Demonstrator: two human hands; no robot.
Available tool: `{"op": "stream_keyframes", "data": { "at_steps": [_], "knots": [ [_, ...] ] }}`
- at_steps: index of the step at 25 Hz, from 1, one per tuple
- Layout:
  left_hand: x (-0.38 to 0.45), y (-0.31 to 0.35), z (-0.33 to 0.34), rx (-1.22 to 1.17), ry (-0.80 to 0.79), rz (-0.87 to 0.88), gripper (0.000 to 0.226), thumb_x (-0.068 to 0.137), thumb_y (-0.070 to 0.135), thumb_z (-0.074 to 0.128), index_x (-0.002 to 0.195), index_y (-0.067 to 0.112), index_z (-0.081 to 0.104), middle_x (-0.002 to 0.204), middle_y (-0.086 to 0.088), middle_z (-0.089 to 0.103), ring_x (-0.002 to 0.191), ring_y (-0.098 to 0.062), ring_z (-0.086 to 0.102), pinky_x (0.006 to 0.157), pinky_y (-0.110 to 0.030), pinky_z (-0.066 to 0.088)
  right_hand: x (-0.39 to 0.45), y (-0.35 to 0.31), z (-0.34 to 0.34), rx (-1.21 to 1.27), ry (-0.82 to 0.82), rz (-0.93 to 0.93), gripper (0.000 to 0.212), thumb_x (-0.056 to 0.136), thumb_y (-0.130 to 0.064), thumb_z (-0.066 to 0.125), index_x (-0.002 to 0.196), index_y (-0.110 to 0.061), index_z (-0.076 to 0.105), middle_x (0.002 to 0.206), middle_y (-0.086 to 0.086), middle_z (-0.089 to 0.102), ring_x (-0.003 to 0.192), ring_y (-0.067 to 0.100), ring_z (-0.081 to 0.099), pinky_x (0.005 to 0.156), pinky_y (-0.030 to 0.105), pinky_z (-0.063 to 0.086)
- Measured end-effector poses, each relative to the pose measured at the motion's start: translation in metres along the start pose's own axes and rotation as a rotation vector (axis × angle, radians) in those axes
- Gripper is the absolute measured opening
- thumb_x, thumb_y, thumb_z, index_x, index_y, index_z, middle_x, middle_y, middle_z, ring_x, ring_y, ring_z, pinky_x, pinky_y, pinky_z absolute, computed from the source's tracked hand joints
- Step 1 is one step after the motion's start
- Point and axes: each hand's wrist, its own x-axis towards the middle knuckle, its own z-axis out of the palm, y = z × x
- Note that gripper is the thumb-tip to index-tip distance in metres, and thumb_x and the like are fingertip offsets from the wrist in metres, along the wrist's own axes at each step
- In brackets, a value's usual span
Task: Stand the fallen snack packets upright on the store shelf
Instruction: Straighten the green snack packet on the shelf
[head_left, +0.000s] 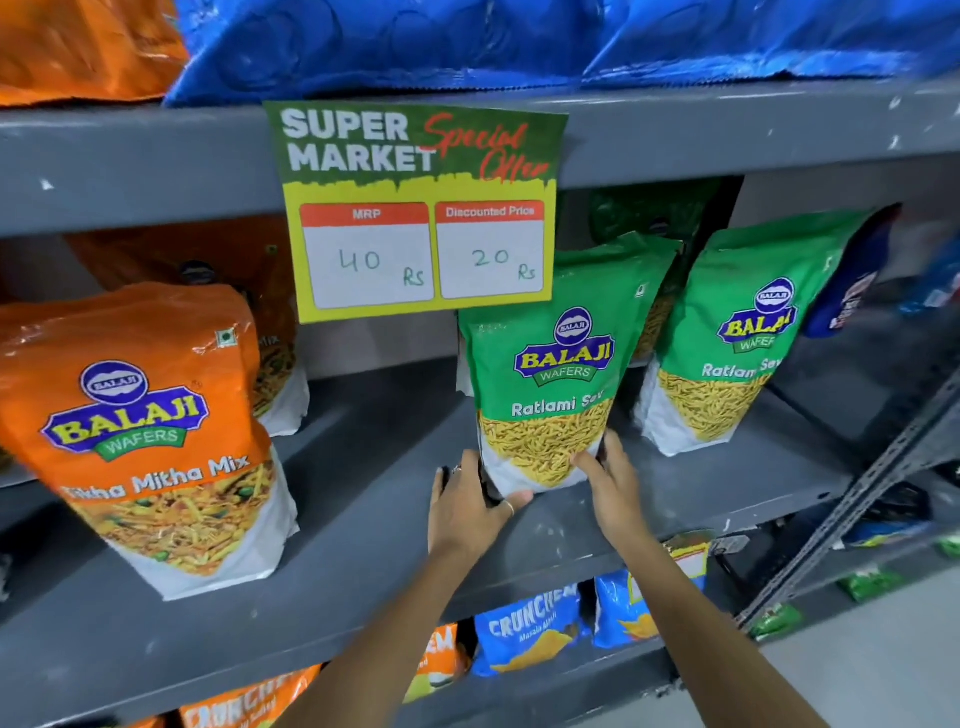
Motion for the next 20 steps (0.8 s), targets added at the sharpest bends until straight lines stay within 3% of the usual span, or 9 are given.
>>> {"op": "stream_keyframes", "data": {
  "at_steps": [5, 7, 8, 10, 12, 14, 16, 20],
  "knots": [
    [-0.001, 0.0, 0.002, -0.002, 0.029, 0.057, 0.054, 0.067, 0.05, 0.07, 0.098, 0.018, 0.038, 0.113, -0.007, 0.061, 0.115, -0.026, 0.048, 0.107, -0.048, 0.036, 0.001, 0.002, -0.001, 0.011, 0.05, -0.062, 0.038, 0.082, -0.01, 0.052, 0.116, -0.025, 0.046, 0.104, -0.015, 0.056, 0.099, 0.002, 0.052, 0.086, 0.025, 0.039],
    [0.001, -0.003, 0.003, -0.108, 0.09, 0.118, 0.072, 0.06, 0.054, 0.072, 0.114, 0.018, 0.04, 0.121, -0.003, 0.058, 0.118, -0.024, 0.05, 0.101, -0.048, 0.044, 0.002, 0.003, -0.004, 0.074, 0.289, -0.09, 0.04, 0.077, -0.007, 0.05, 0.117, -0.01, 0.049, 0.103, 0.003, 0.056, 0.088, -0.013, 0.052, 0.082, 0.016, 0.043],
    [0.001, -0.004, 0.004, -0.142, 0.143, 0.155, 0.082, 0.058, 0.056, 0.073, 0.123, 0.019, 0.038, 0.127, -0.003, 0.055, 0.122, -0.022, 0.049, 0.101, -0.049, 0.045, 0.003, 0.004, -0.009, 0.091, 0.44, -0.103, 0.04, 0.074, -0.007, 0.051, 0.114, -0.004, 0.049, 0.103, 0.008, 0.053, 0.083, -0.012, 0.052, 0.08, 0.014, 0.043],
    [-0.002, -0.002, 0.01, -0.103, 0.283, 0.252, 0.089, 0.062, 0.051, 0.073, 0.134, 0.014, 0.034, 0.143, -0.008, 0.044, 0.135, -0.018, 0.036, 0.11, -0.05, 0.035, 0.01, 0.002, -0.026, 0.051, 0.637, -0.146, 0.046, 0.07, -0.014, 0.055, 0.111, 0.003, 0.046, 0.103, 0.019, 0.05, 0.089, 0.01, 0.052, 0.087, 0.029, 0.046],
    [-0.01, 0.009, 0.02, 0.021, 0.457, 0.364, 0.08, 0.07, 0.048, 0.067, 0.131, 0.009, 0.034, 0.147, -0.012, 0.034, 0.139, -0.017, 0.023, 0.115, -0.047, 0.026, 0.024, 0.004, -0.048, -0.067, 0.705, -0.185, 0.063, 0.067, -0.027, 0.058, 0.115, 0.01, 0.041, 0.112, 0.03, 0.046, 0.1, 0.034, 0.047, 0.093, 0.046, 0.039],
    [-0.012, 0.02, 0.031, 0.015, 0.56, 0.398, 0.072, 0.076, 0.056, 0.055, 0.127, 0.012, 0.03, 0.145, -0.009, 0.025, 0.138, -0.023, 0.021, 0.113, -0.044, 0.024, 0.04, 0.005, -0.073, -0.146, 0.72, -0.175, 0.081, 0.061, -0.034, 0.065, 0.122, 0.01, 0.035, 0.122, 0.033, 0.04, 0.112, 0.043, 0.04, 0.099, 0.046, 0.034],
    [-0.009, 0.032, 0.042, -0.087, 0.582, 0.3, 0.079, 0.074, 0.065, 0.049, 0.13, 0.017, 0.022, 0.146, -0.005, 0.017, 0.14, -0.026, 0.02, 0.114, -0.044, 0.024, 0.054, 0.004, -0.096, -0.218, 0.656, -0.137, 0.1, 0.057, -0.03, 0.08, 0.133, 0.006, 0.026, 0.135, 0.031, 0.032, 0.122, 0.044, 0.032, 0.105, 0.049, 0.031],
    [0.0, 0.046, 0.061, -0.265, 0.627, 0.151, 0.097, 0.064, 0.075, 0.052, 0.135, 0.022, 0.012, 0.151, -0.017, 0.014, 0.143, -0.029, 0.017, 0.117, -0.049, 0.024, 0.066, 0.014, -0.119, -0.295, 0.427, -0.132, 0.128, 0.049, -0.027, 0.089, 0.144, -0.004, 0.006, 0.152, 0.02, 0.018, 0.14, 0.034, 0.018, 0.115, 0.045, 0.02]
  ]
}}
